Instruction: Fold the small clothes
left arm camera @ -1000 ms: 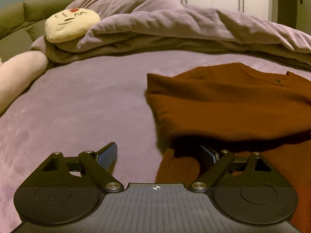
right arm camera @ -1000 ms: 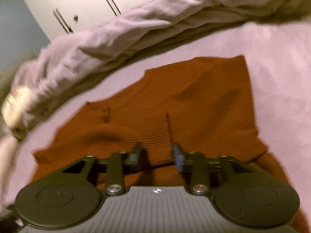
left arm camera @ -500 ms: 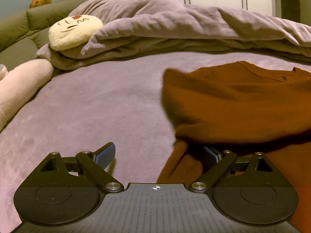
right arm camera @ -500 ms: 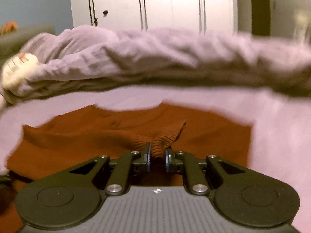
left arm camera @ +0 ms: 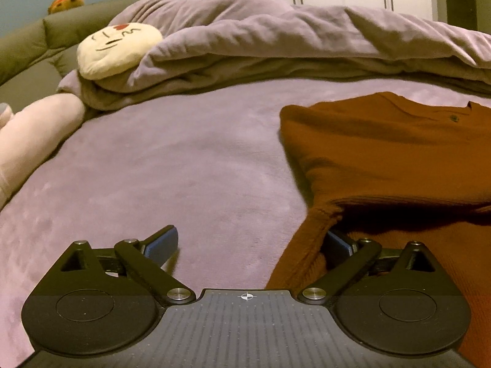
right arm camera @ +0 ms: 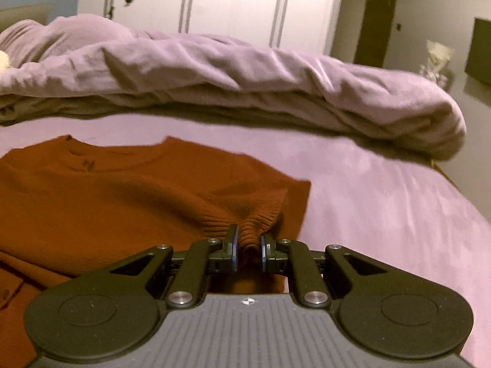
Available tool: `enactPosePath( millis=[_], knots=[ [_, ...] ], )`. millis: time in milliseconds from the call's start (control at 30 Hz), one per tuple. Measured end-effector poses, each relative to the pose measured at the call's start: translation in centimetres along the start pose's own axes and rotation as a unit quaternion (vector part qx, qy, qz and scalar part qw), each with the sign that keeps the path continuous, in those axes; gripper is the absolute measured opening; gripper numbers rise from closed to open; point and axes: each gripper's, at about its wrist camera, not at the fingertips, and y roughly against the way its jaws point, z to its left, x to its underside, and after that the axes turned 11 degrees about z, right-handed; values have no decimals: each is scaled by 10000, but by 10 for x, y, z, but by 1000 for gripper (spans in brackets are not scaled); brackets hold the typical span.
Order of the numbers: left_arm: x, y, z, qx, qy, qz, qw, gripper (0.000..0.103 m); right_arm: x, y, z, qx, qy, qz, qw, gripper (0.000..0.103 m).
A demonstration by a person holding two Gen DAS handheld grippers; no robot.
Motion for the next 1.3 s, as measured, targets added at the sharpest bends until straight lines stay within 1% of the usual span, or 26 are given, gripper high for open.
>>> enactPosePath(
  millis=[100, 200, 433, 533, 633, 667, 733, 767, 800, 833, 867, 900, 967, 1000, 1033, 1100, 1167, 1200, 1233, 1300],
  knots=[
    [-2, 2, -3, -51, -39, 8, 10000, 100, 4, -8, -2, -20, -146, 133, 9998, 12],
    [-4, 2, -6, -40, 45, 46, 10000, 100, 6, -19, -4, -114, -376, 323, 9987, 12],
    [-11, -4, -13, 53, 94, 110, 9999, 100, 9, -18, -1, -69, -276, 293, 9992, 13],
    [-14, -13, -11, 162, 225, 251, 9993, 102, 11, -25, 1, 43, -155, 259, 9995, 13],
    [-16, -22, 1, 454, 408, 400, 9973, 103, 9, -26, 4, 119, -80, 248, 9996, 15],
    [-17, -21, 4, 533, 396, 436, 9968, 103, 9, -25, 3, 95, -101, 241, 9996, 16],
    [-17, -14, 8, 593, 213, 493, 9968, 102, 9, -21, -4, 21, -295, 212, 9993, 27],
    [-16, -6, 11, 601, 145, 491, 9969, 102, 9, -18, -8, -11, -439, 216, 9988, 29],
    [-13, 4, 15, 638, 113, 411, 9971, 102, 9, -13, -13, -7, -644, 224, 9977, 44],
    [-11, 15, 18, 703, 148, 254, 9971, 102, 10, -7, -17, 151, -899, 255, 9955, 63],
    [-10, 27, 21, 784, 232, 50, 9966, 102, 11, -2, -21, 232, -1101, 239, 9934, 64],
    [-12, 36, 22, 869, 340, -142, 9955, 103, 11, 4, -24, 221, -1255, 174, 9917, 63],
    [-24, 44, 16, 1042, 473, -326, 9929, 103, 9, 16, -20, 148, -1415, -82, 9898, 59],
    [-32, 42, 8, 1144, 469, -357, 9917, 103, 6, 21, -10, 87, -1328, -225, 9908, 55],
    [-39, 39, -1, 1206, 444, -352, 9911, 103, 2, 23, 0, -38, -1164, -311, 9927, 55],
    [-49, 26, -22, 1264, 375, -354, 9906, 103, -7, 25, 32, -452, -559, -470, 9963, 55],
    [-57, 8, -41, 1311, 246, -216, 9908, 103, -12, 20, 62, -812, 158, -483, 9954, 54],
    [-60, -2, -49, 1317, 162, -153, 9910, 103, -12, 15, 75, -870, 476, -476, 9939, 52],
    [-61, -14, -54, 1243, 86, -62, 9922, 103, -12, 7, 86, -849, 749, -466, 9925, 51],
    [-59, -39, -61, 1012, -25, 149, 9947, 103, -13, -14, 94, -534, 1034, -225, 9930, 51]
  ],
)
